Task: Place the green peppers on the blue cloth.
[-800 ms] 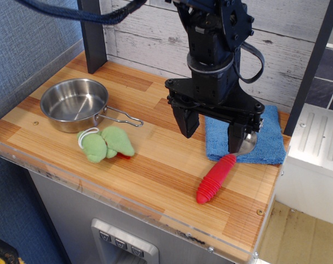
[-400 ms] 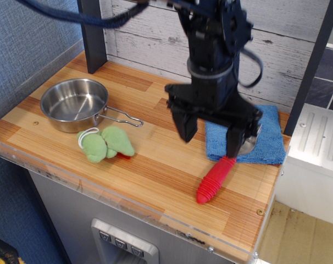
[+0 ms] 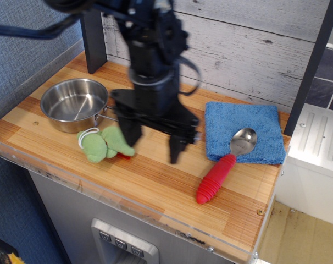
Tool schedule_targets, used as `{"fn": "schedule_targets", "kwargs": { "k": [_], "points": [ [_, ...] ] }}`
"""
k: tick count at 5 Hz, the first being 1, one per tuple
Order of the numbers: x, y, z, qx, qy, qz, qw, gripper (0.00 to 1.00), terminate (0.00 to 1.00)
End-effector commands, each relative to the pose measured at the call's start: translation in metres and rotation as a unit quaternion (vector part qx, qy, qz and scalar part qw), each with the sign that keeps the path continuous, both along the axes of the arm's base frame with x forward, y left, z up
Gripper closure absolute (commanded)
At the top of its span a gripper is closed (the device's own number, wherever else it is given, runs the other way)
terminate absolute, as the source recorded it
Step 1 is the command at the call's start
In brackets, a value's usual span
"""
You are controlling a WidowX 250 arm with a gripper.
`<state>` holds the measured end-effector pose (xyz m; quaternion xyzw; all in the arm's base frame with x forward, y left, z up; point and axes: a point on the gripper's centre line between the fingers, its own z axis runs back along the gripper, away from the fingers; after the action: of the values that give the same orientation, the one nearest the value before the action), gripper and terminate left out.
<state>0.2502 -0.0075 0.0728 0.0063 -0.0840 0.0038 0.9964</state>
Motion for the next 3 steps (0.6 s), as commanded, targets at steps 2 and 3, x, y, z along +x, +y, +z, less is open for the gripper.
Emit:
{"fn": "schedule_targets", "kwargs": {
  "k": [2, 3],
  "points": [
    [0.003, 0.061, 0.0, 0.065, -0.037, 0.031, 0.9967, 0.0, 0.0],
    [0.003, 0.07, -0.017, 0.077, -0.041, 0.037, 0.9955, 0.0, 0.0]
  ]
}}
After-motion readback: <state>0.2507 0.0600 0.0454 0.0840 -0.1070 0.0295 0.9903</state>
